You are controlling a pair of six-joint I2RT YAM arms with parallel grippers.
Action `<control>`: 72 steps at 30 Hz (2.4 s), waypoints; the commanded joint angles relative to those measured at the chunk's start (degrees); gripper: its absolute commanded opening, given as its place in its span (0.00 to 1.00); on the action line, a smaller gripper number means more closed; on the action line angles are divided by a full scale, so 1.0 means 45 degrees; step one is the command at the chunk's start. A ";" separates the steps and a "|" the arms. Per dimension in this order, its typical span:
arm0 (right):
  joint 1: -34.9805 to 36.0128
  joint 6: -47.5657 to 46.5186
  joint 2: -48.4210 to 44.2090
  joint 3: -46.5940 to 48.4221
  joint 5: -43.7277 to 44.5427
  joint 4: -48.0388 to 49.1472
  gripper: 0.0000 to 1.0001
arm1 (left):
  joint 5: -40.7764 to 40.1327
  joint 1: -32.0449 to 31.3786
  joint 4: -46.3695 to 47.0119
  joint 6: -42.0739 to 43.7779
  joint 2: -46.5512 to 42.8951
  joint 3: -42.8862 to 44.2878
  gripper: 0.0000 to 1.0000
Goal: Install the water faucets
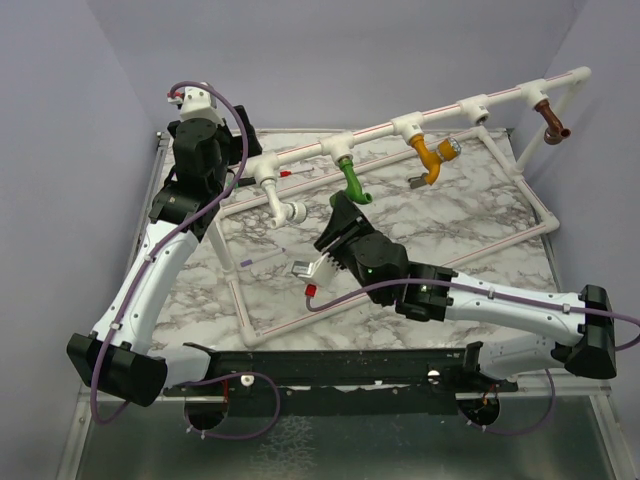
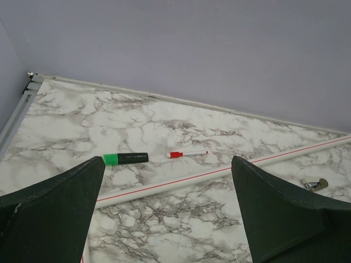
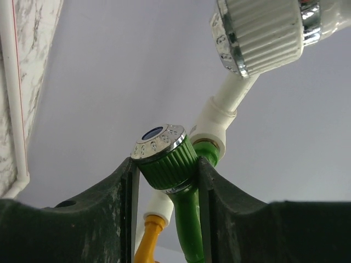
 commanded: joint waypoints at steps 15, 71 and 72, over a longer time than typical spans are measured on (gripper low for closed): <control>0.0027 0.9780 -0.1134 -0.1690 -0.2125 0.8573 0.01 | 0.1258 -0.0209 -0.2550 0.0052 0.0414 -0.0696 0.99; -0.0911 2.9250 -0.3093 -0.4198 0.4795 1.1273 0.78 | 0.1378 -0.0209 -0.2516 0.0013 0.0479 -0.0729 0.99; -0.0911 2.8868 -0.3046 -0.4160 0.4514 1.1379 0.78 | 0.1374 -0.0209 -0.2512 0.0013 0.0475 -0.0734 0.99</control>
